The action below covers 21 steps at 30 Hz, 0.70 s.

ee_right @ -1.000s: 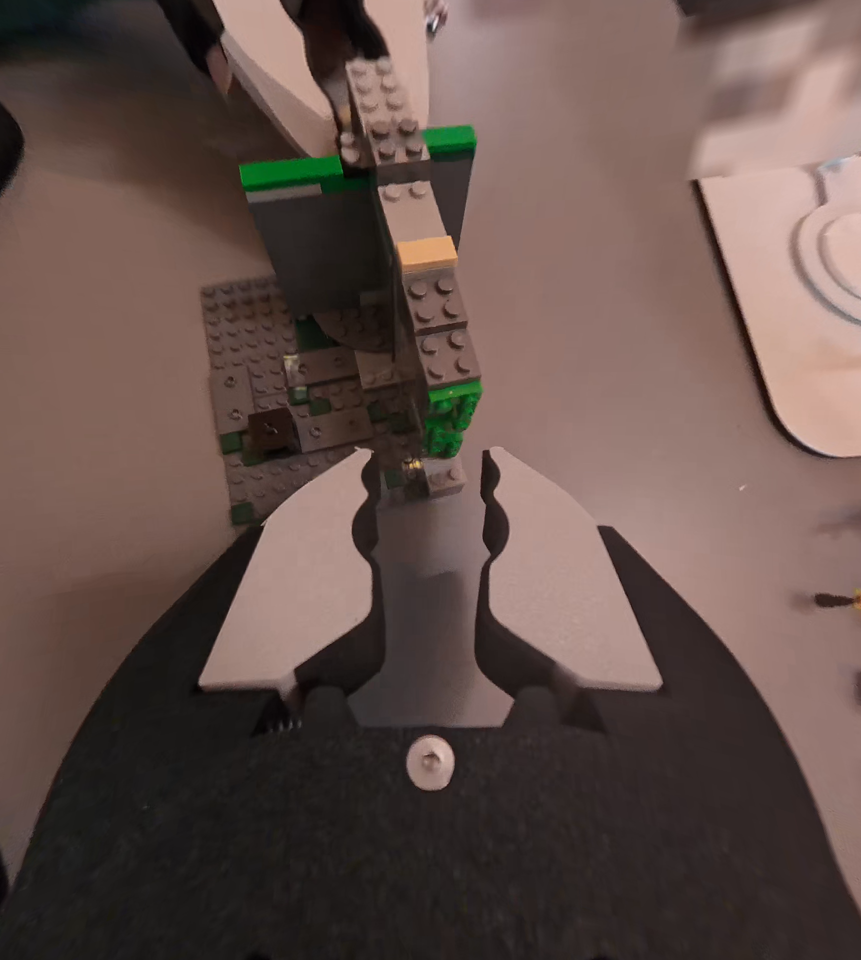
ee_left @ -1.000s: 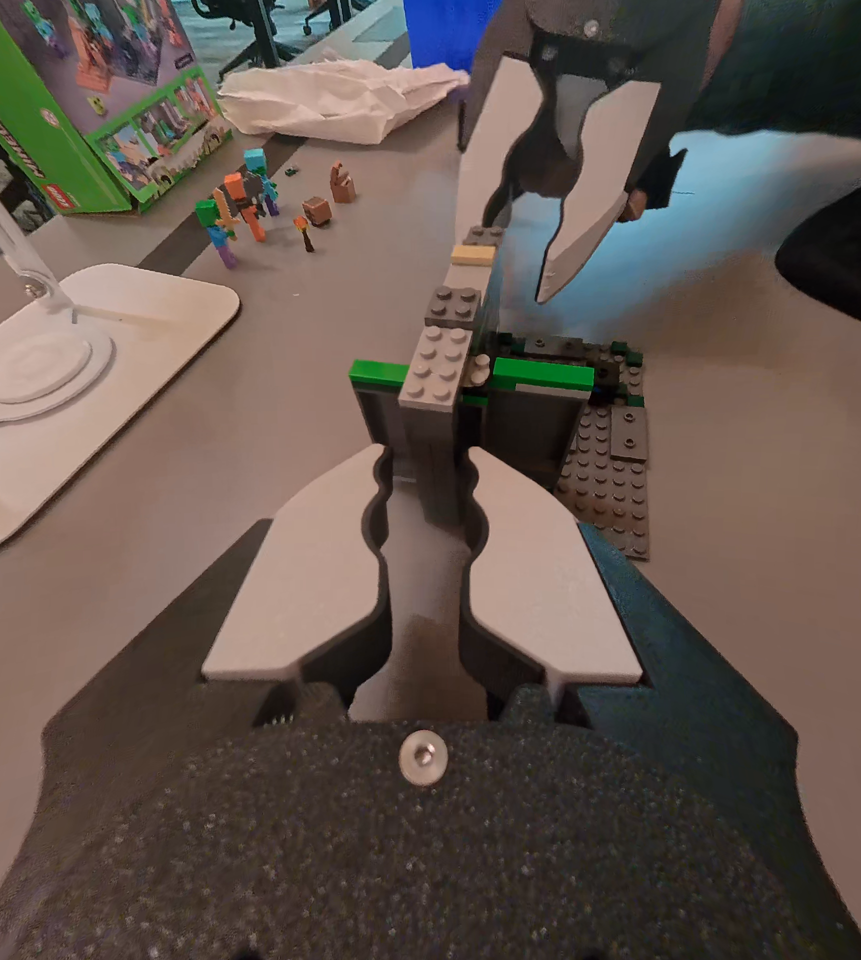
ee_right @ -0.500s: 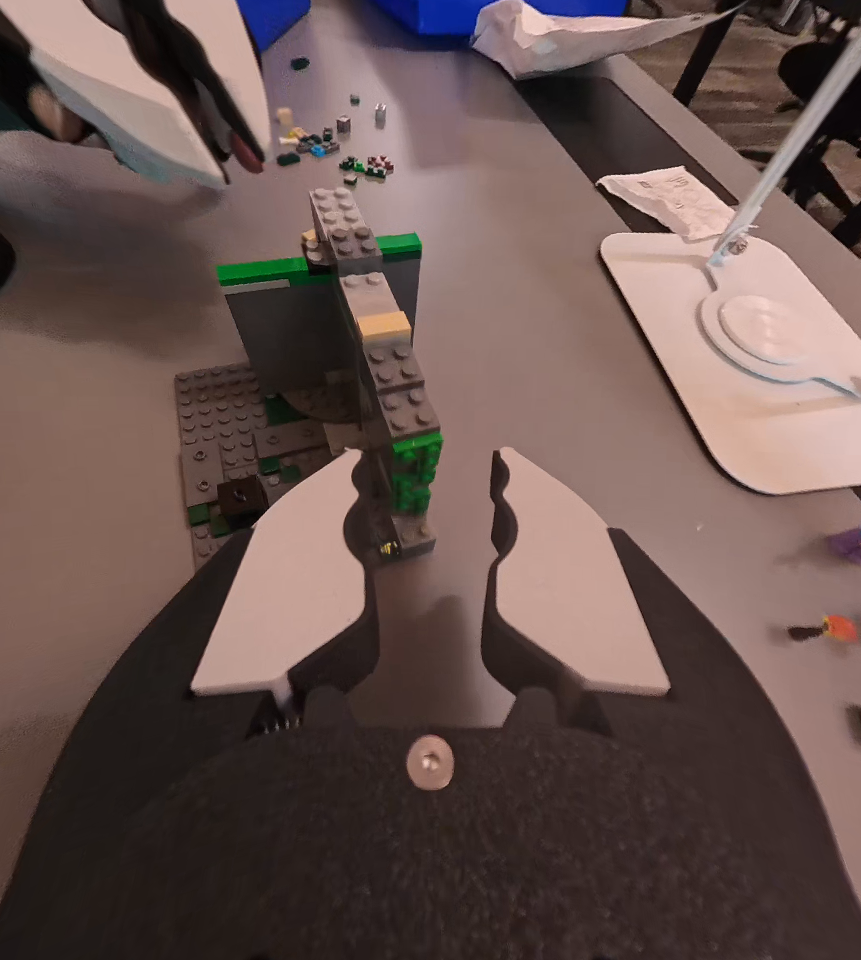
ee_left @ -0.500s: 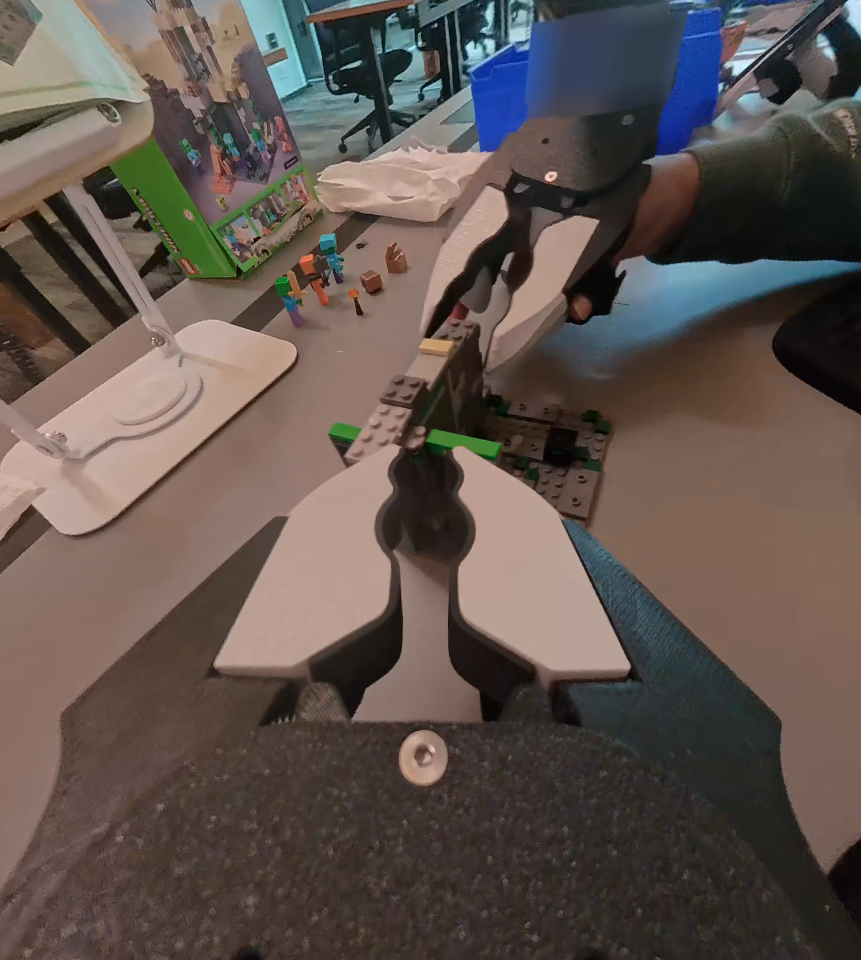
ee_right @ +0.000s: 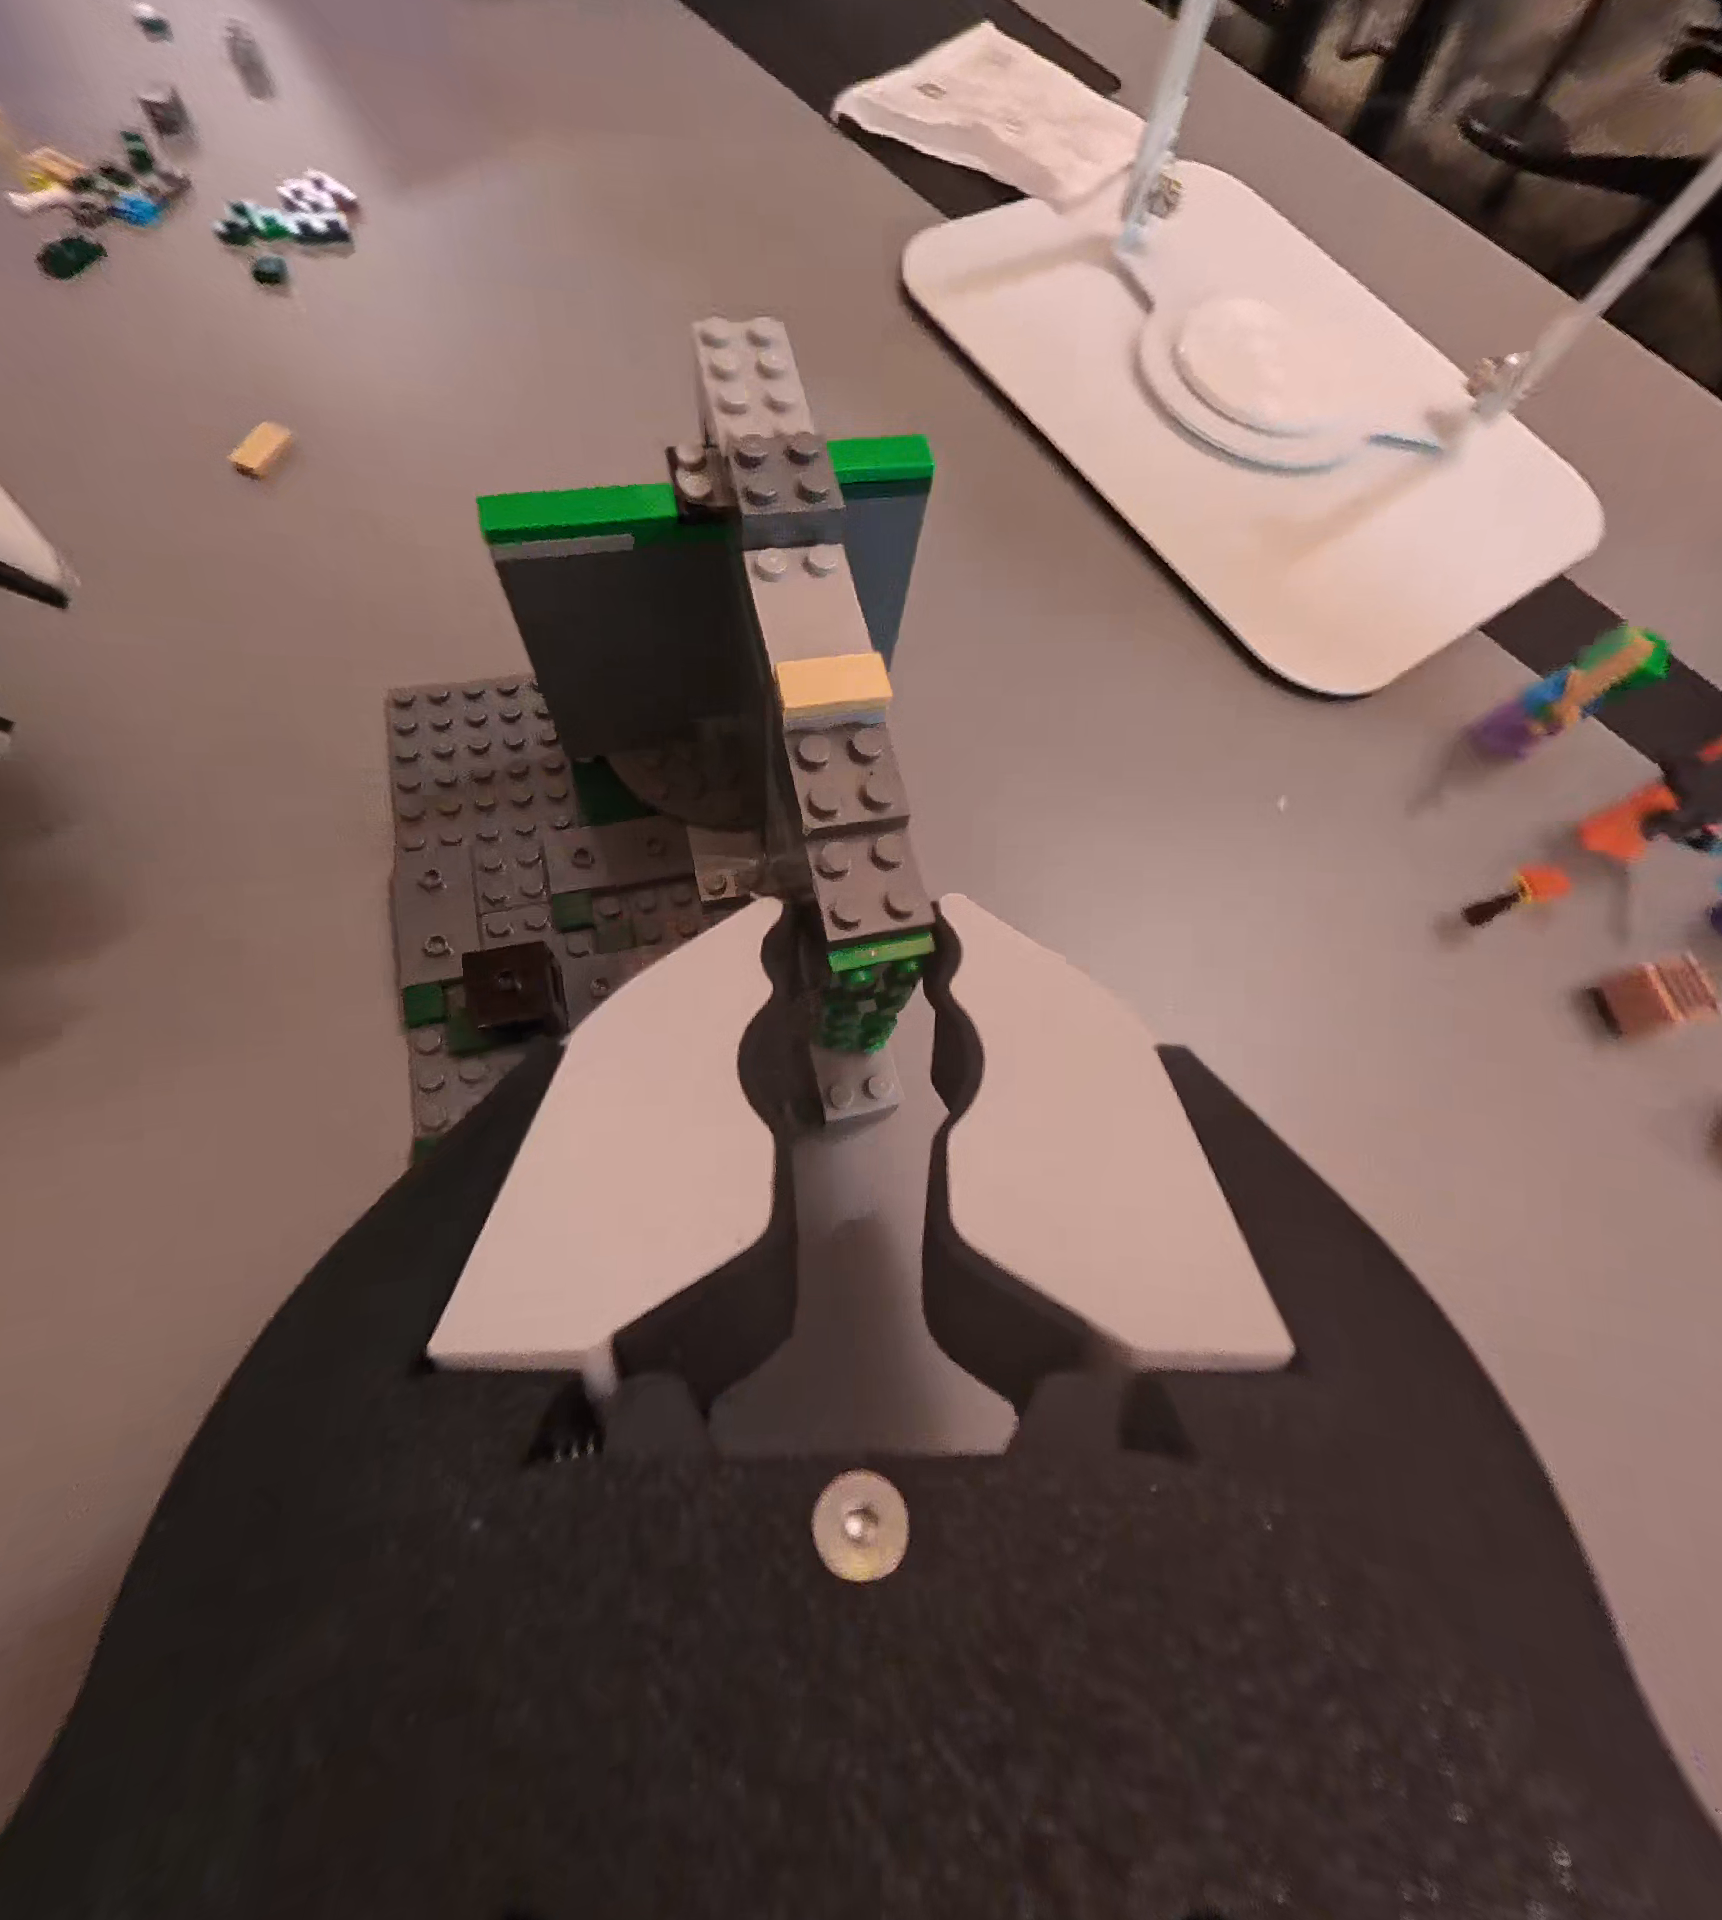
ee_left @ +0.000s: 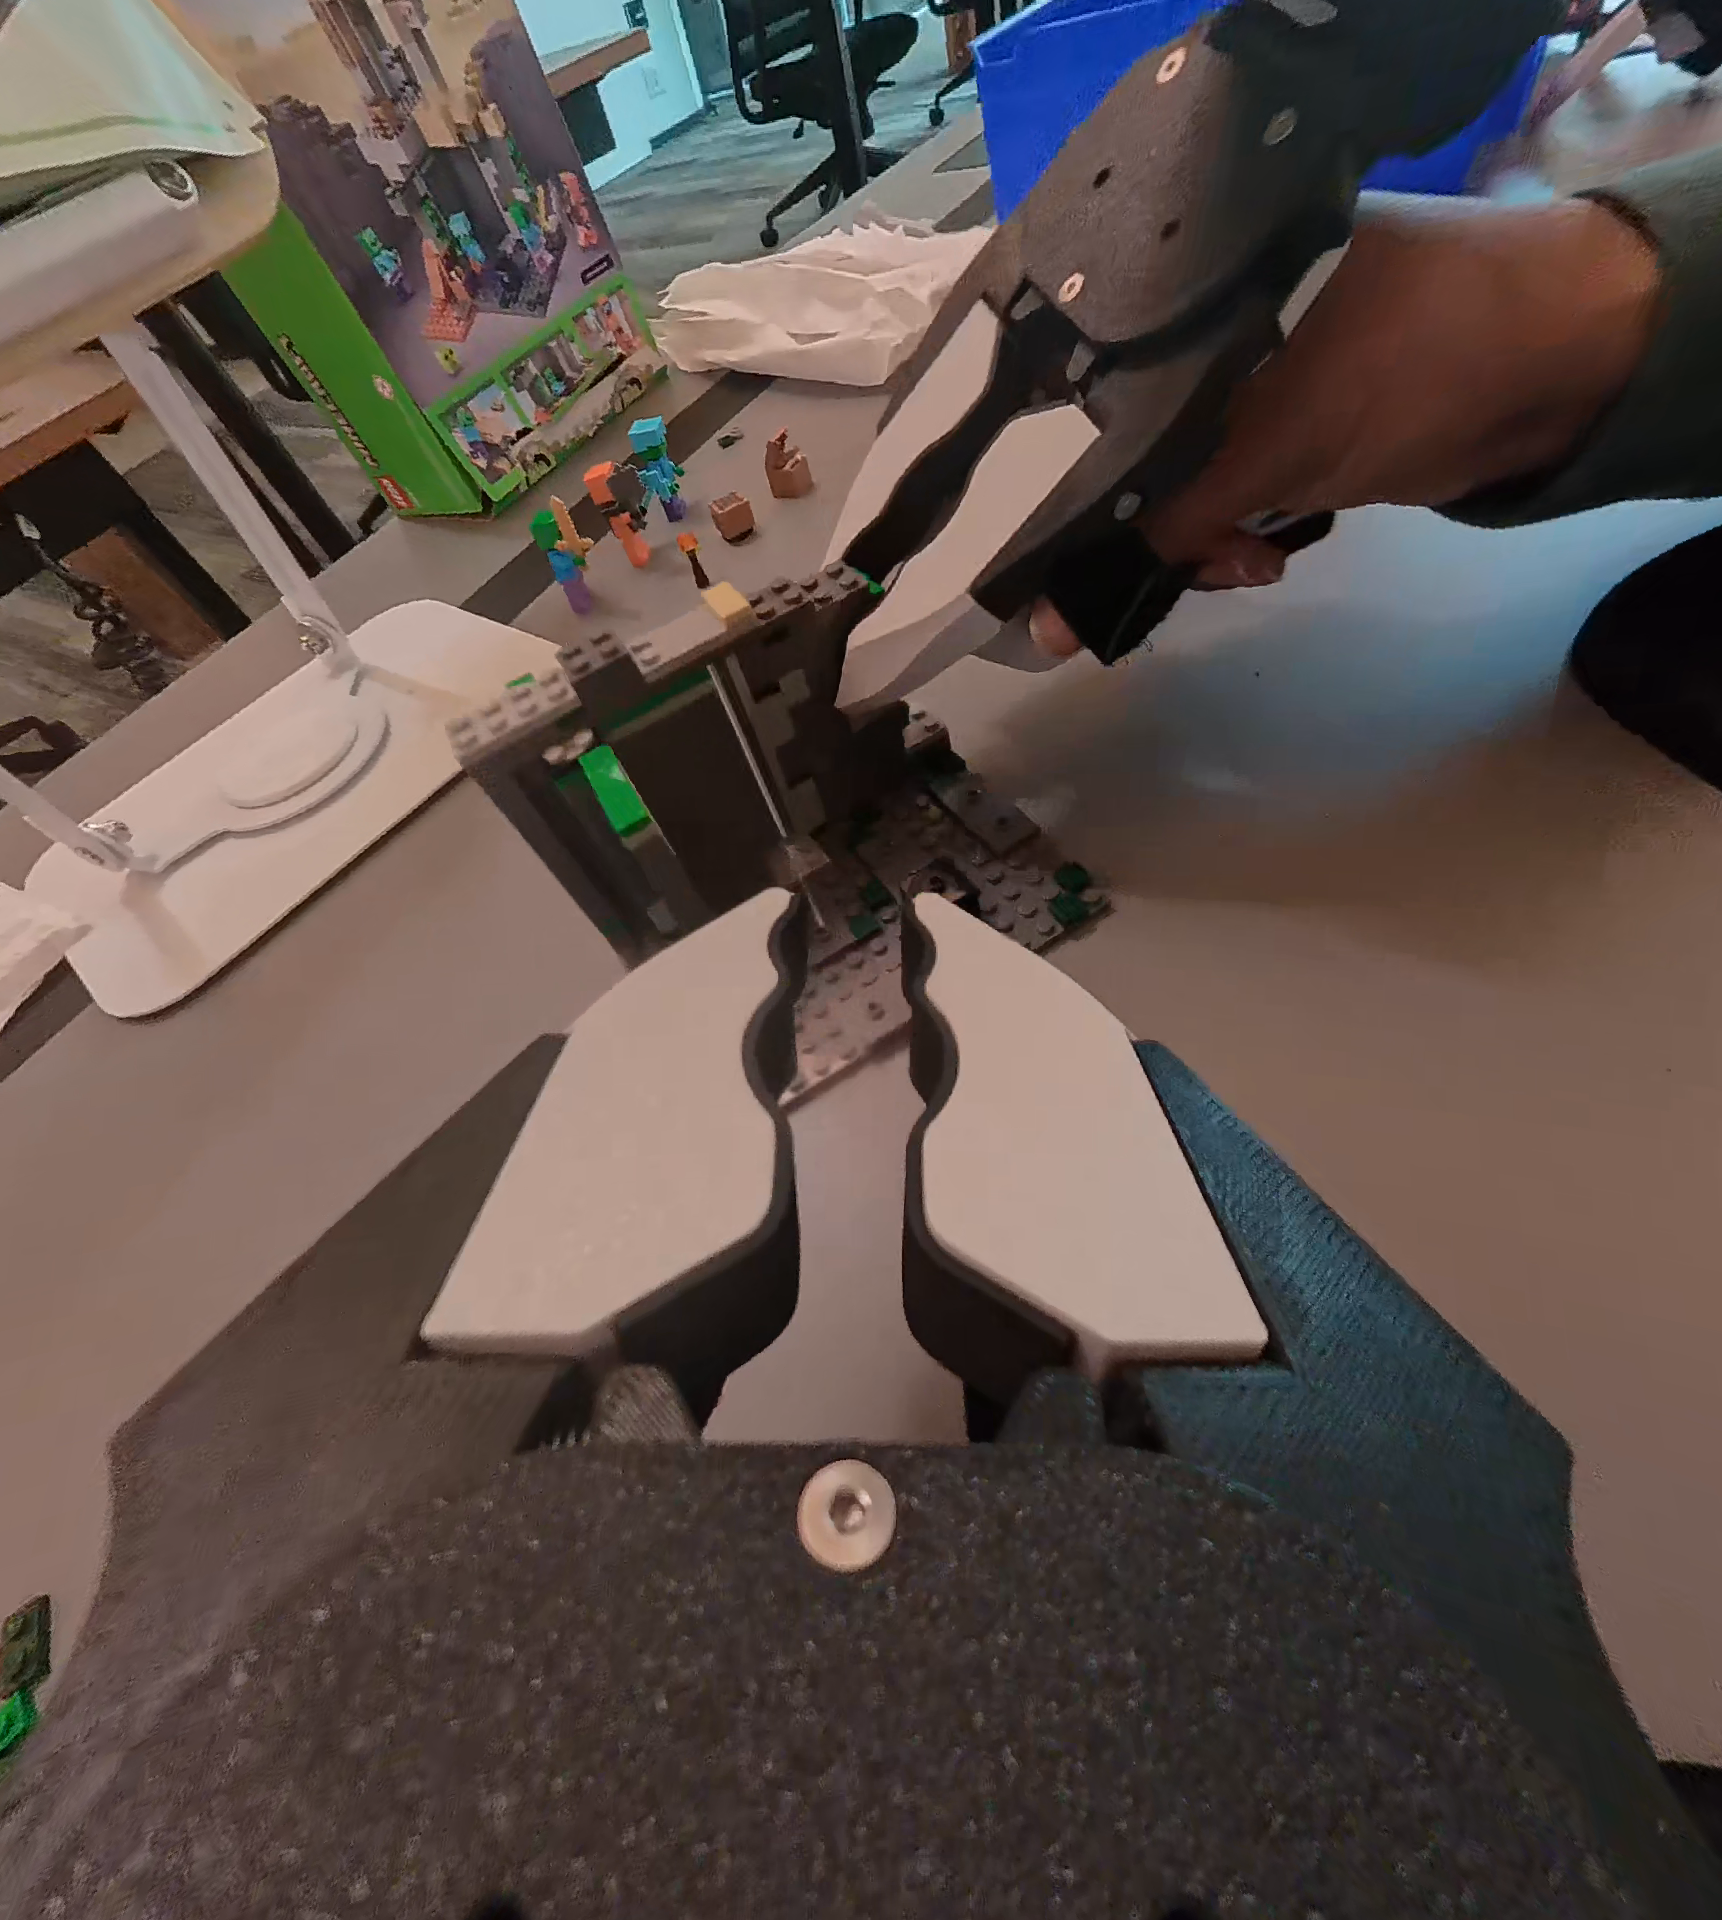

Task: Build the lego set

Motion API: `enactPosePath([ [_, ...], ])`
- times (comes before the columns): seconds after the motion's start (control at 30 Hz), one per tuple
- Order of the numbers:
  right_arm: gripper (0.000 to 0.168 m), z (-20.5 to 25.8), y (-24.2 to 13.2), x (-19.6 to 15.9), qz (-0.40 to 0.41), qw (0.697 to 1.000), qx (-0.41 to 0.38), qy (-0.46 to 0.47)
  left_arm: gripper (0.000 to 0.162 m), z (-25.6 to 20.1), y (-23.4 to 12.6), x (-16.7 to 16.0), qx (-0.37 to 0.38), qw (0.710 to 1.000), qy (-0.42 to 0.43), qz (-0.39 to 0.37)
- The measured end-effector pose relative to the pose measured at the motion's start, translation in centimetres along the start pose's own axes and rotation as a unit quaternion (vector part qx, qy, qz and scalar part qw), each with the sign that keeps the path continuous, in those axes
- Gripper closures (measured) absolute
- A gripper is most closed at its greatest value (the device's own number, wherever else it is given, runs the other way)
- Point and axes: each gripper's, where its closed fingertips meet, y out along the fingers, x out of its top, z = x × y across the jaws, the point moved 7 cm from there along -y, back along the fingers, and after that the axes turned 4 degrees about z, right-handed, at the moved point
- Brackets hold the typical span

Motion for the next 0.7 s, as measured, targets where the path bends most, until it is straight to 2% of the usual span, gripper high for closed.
enactPosePath([
  [0.2,0.139,2.7,-1.0,-0.6,-0.007,1.0,0.0,0.009,0.145,-0.6,0.9,-0.9,0.012,1.0,0.018,0.02],
  [0.5,0.142,5.1,-2.2,-1.1,-0.023,0.999,0.029,-0.011,0.144,-0.1,1.4,-1.8,0.033,0.999,0.004,0.037],
  [0.7,0.143,4.8,-3.5,-0.6,-0.079,0.993,0.08,-0.033,0.147,0.4,1.2,-2.0,0.049,0.998,-0.005,0.027],
])
